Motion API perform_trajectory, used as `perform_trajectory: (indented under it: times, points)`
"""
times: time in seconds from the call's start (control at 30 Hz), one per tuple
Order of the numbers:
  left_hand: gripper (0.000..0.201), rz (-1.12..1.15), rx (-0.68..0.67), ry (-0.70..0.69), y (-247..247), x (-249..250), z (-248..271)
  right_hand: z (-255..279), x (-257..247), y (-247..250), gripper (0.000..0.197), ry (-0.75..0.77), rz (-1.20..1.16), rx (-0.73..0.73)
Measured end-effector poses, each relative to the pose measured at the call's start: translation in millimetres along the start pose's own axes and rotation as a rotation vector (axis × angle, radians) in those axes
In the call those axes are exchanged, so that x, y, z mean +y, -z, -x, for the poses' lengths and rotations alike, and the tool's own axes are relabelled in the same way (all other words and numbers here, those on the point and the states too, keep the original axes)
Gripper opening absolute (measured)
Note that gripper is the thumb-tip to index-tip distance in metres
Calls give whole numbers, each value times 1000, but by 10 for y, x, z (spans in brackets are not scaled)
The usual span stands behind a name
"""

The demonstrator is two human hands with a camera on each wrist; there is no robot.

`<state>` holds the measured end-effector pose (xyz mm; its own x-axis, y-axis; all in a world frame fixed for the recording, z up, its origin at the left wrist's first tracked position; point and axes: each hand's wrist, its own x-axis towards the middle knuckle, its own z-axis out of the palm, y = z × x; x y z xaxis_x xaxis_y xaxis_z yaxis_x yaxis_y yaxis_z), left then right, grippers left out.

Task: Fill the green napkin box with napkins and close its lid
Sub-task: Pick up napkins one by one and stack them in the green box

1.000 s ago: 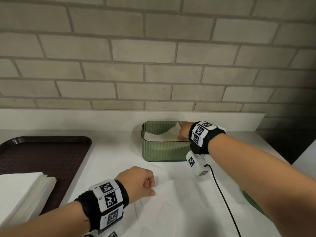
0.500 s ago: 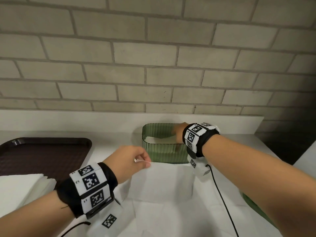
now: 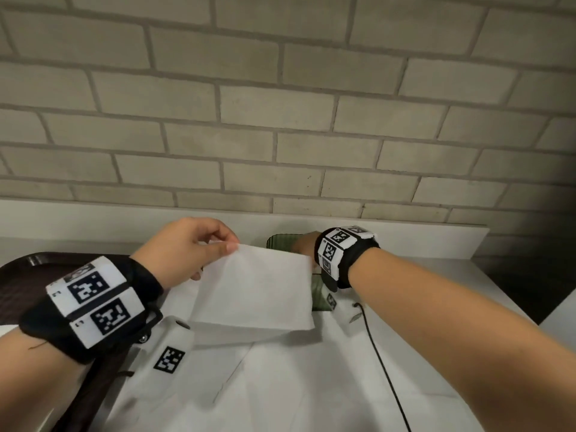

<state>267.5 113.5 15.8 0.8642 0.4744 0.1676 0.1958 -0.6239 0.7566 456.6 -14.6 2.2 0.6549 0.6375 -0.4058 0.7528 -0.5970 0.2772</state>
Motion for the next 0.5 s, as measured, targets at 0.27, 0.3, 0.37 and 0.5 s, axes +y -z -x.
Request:
perform_trajectory:
  times: [0.27, 0.3, 0.37, 0.5]
  points:
    - [13, 328, 164, 152, 100, -104, -165, 249, 108, -56, 43, -26, -73, 44]
    - [12, 402, 179, 189, 89, -107, -196, 173, 144, -79, 42, -56, -187, 35]
    - [8, 559, 172, 257, 60, -112, -251, 62, 179, -137, 28, -9, -805, 26]
    - [24, 772, 105, 342, 22, -140, -370, 197, 176, -83, 29, 182, -1835, 121]
